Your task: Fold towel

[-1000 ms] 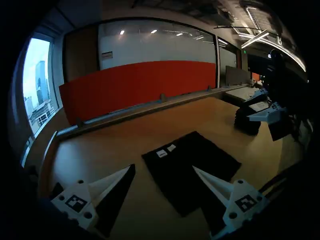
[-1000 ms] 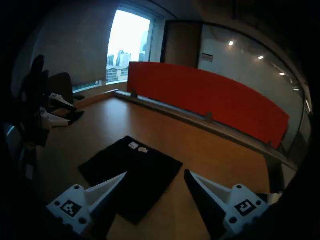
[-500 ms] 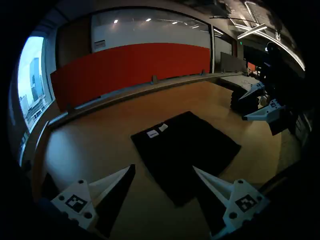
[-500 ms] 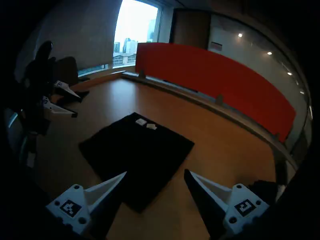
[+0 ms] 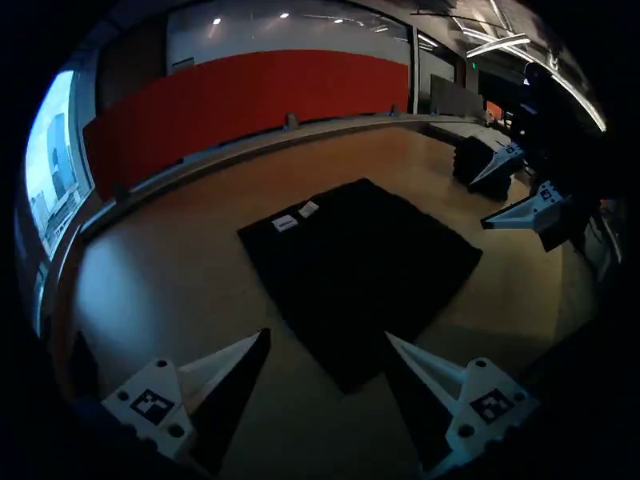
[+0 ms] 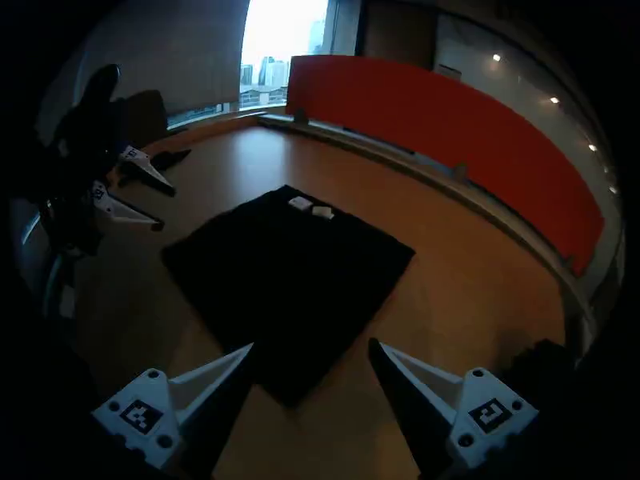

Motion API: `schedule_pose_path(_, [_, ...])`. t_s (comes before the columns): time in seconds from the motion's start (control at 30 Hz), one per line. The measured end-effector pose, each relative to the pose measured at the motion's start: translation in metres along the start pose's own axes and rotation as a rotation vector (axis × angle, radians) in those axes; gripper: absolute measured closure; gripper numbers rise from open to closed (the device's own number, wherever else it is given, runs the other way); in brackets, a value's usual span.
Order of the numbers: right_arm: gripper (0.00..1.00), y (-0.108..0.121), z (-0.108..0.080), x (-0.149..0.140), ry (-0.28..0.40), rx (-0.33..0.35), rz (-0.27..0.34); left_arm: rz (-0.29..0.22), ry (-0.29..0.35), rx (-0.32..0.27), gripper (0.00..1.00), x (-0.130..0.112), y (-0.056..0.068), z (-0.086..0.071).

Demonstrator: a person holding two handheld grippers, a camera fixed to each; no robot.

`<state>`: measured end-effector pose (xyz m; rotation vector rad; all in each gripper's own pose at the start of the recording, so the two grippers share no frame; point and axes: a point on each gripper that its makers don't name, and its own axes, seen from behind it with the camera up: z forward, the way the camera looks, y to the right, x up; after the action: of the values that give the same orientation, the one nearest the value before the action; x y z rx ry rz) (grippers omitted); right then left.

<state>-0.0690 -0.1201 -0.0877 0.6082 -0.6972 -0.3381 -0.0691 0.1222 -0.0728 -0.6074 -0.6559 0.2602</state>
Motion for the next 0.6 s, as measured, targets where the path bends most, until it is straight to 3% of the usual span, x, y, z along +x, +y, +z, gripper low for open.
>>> schedule_pose_path(0.6, [0.0, -0.019, 0.017, -0.046, -0.125, 0.072, -0.007, 0.027, -0.153, -0.08, 0.06, -0.047, 0.021, 0.026])
